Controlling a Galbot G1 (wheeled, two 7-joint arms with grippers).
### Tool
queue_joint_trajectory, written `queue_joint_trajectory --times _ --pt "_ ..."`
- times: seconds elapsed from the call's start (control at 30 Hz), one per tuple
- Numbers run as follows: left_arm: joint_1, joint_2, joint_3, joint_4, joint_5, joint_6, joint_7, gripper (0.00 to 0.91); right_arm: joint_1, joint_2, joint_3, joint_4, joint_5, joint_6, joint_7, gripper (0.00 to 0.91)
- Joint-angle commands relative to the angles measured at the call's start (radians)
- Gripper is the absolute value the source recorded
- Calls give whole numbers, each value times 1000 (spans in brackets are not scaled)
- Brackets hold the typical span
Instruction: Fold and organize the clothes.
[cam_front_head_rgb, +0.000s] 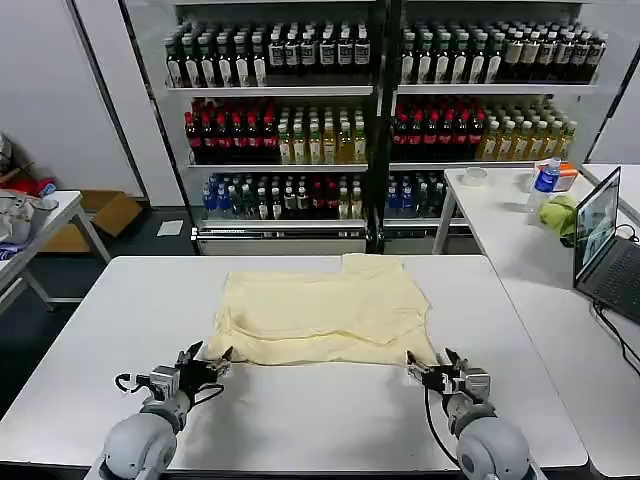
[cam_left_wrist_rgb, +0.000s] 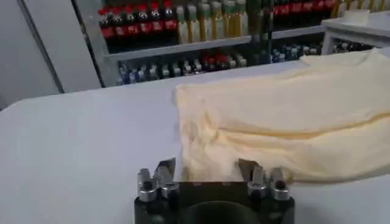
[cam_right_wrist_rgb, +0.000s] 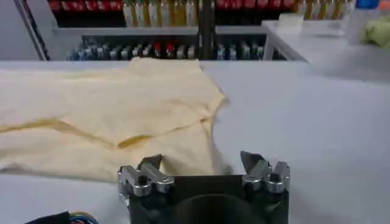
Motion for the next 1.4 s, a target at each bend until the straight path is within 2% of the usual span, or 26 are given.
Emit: queue_joint_trajectory --times 0.03,0.33,0.57,0.9,1.13,1.27,1.3,1.4 --pt "-1 0 -2 12 1 -4 0 10 -16 7 5 -13 59 -15 14 0" --pt "15 6 -11 7 -13 5 3 10 -27 -1 6 13 54 -5 13 0" --pt "74 4 -33 -53 -24 -5 9 10 -102 -27 23 109 27 -3 11 0" --pt "255 -28 -78 -222 -11 -5 5 10 -296 -86 62 254 -24 1 3 0" --pt "393 -55 -94 -341 12 -12 -4 10 -442 -90 117 362 -68 5 -1 0" --pt "455 -51 -116 -389 19 -15 -4 20 -547 -101 129 407 -98 8 -2 0" --pt "464 -49 -122 -397 18 -14 -4 20 -571 -105 129 420 -140 17 -4 0" --pt "553 -17 -141 -445 0 -9 -7 20 -608 -111 145 440 -152 20 -4 0"
